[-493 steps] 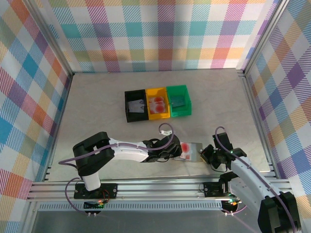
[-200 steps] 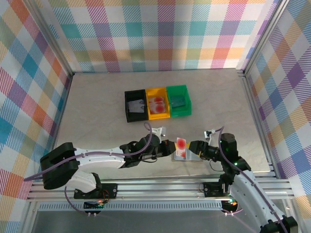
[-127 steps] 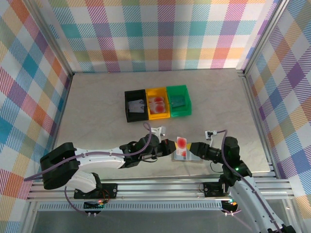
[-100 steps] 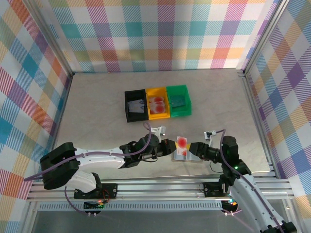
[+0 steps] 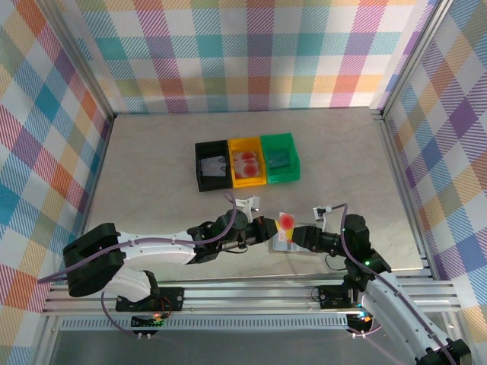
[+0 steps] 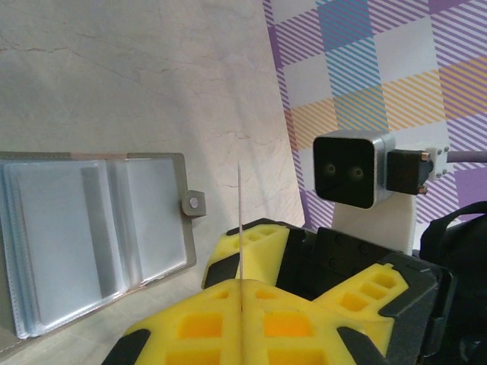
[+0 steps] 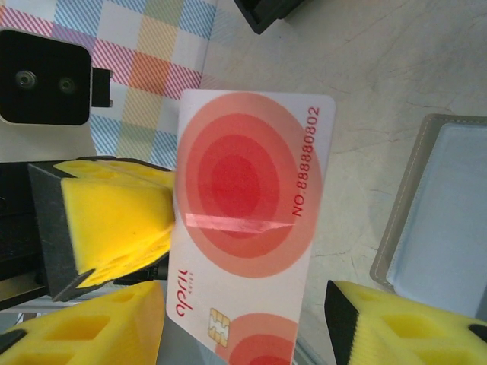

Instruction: Take the credit cards out of the card holder

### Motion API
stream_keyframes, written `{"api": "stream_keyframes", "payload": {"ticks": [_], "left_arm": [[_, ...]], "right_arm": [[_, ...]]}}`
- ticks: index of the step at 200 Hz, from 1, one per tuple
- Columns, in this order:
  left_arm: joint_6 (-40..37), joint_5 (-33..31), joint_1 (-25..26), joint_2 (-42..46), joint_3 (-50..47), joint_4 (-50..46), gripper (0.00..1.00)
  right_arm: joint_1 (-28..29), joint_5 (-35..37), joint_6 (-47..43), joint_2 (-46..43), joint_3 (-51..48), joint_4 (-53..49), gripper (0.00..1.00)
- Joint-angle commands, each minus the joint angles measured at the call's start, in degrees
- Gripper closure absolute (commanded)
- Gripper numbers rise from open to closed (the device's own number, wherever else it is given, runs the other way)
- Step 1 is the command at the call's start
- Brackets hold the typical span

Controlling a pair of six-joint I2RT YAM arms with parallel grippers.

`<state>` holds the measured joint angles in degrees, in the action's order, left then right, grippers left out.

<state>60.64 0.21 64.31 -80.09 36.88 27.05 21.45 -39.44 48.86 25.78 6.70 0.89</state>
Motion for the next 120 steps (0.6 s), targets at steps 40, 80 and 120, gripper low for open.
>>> {"api": "stream_keyframes", "payload": {"ticks": [40, 80, 120], "left_arm": [[0.30, 0.59, 0.37, -1.04, -1.11, 2.97, 1.00], [0.27, 0.50, 0.53, -0.87, -1.42, 2.57, 1.00], [0.18, 0.58, 0.55, -0.94, -1.33, 2.18, 1.00]], "right_arm": [[0.52, 2.00, -0.07, -3.81, 0.24, 0.19, 0.50], [0.52, 1.87, -0.41, -3.81, 0.31, 0.41, 0.59], [0.52, 2.19, -0.87, -3.94, 0.60, 0.17, 0.68]]}}
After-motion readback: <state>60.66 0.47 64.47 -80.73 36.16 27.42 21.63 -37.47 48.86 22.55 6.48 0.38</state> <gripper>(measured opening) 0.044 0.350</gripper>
